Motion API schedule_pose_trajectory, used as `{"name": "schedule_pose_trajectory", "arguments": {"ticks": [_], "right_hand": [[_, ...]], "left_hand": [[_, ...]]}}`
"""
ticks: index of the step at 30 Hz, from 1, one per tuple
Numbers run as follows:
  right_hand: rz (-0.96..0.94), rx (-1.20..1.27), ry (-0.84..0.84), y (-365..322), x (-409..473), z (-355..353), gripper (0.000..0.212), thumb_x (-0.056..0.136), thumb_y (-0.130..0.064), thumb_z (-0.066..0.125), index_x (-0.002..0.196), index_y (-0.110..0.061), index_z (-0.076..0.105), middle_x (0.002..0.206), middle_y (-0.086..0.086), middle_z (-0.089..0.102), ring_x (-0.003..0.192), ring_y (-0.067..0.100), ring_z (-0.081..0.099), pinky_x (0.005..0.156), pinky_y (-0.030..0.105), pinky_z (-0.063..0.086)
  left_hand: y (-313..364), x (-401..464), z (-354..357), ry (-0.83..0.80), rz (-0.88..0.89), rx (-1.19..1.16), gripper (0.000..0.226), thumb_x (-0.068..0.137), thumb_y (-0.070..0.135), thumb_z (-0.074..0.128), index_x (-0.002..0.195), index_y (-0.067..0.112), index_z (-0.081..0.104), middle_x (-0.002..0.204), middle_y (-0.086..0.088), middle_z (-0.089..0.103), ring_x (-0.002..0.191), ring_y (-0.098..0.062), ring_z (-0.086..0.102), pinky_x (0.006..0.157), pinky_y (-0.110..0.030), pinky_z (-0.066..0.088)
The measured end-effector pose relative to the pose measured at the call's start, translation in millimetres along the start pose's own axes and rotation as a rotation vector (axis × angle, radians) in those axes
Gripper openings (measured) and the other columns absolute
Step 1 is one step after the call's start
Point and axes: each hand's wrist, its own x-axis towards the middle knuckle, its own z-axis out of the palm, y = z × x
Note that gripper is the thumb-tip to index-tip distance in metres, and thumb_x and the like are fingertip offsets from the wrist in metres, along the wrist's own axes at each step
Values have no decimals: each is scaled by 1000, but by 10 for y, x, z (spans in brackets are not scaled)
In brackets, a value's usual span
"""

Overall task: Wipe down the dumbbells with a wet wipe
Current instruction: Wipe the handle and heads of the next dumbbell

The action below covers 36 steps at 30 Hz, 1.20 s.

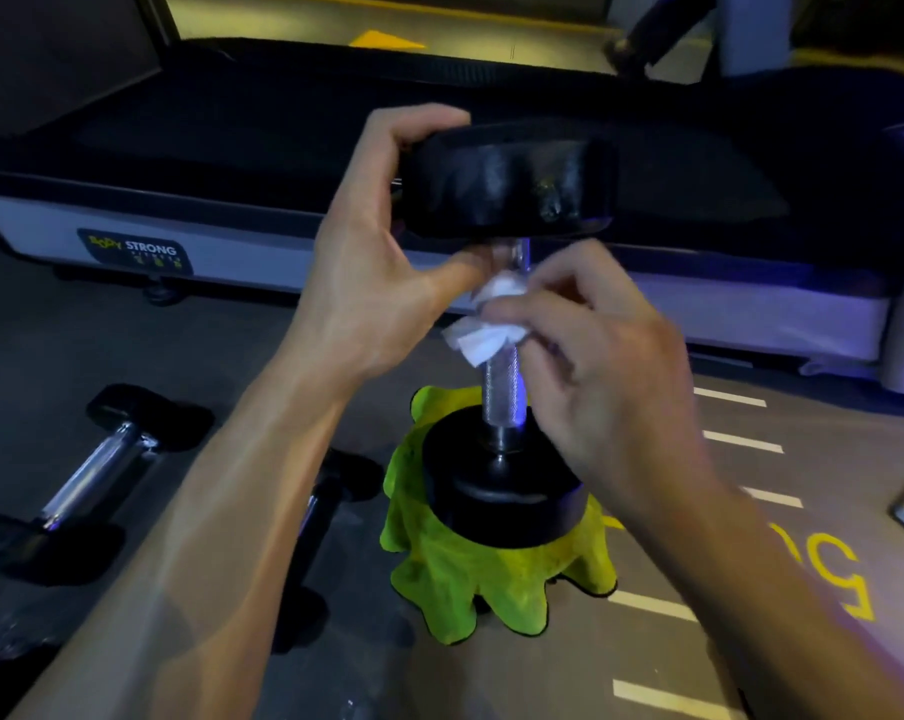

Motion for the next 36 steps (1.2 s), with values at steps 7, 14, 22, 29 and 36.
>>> {"name": "schedule_pose_trajectory", "arguments": {"ticks": [7,14,22,29,36], "right_hand": [[25,-12,-256,-122,-575,11,42,90,-6,58,127,-25,66,123,-9,48,105,17,52,92,25,47],[-27,-66,42,39,-2,97,32,103,-7,52,129,-3,69,117,14,58,100,30,54,85,34,47],[-45,-218,-86,-106,-90,57,50,98,-6,54,147,0,51,149,10,50,136,32,45,116,39,38],[-95,-232,-220,-103,-286,96,49,103,-22,52,149,-5,52,159,1,45,147,27,39,117,42,37],[-47,-119,-216,-23,-289,66,50,106,-23,51,153,-9,47,164,-3,38,155,20,27,123,40,32]], "left_hand": [[53,22,-89,-104,-81,-121,66,73,24,71,135,25,50,122,7,56,108,-6,58,97,-26,47],[109,47,-52,-56,-147,-207,56,73,33,58,128,27,55,112,8,54,105,-4,53,93,-26,48],[70,59,-30,-38,-147,-192,52,74,32,58,126,30,56,111,12,56,106,-4,54,95,-28,49],[55,63,-60,-17,-150,-180,52,74,32,59,126,28,57,110,10,56,104,-3,53,92,-22,47],[88,60,-48,-37,-136,-194,52,76,31,59,127,26,56,111,9,56,102,0,54,89,-20,48]]}}
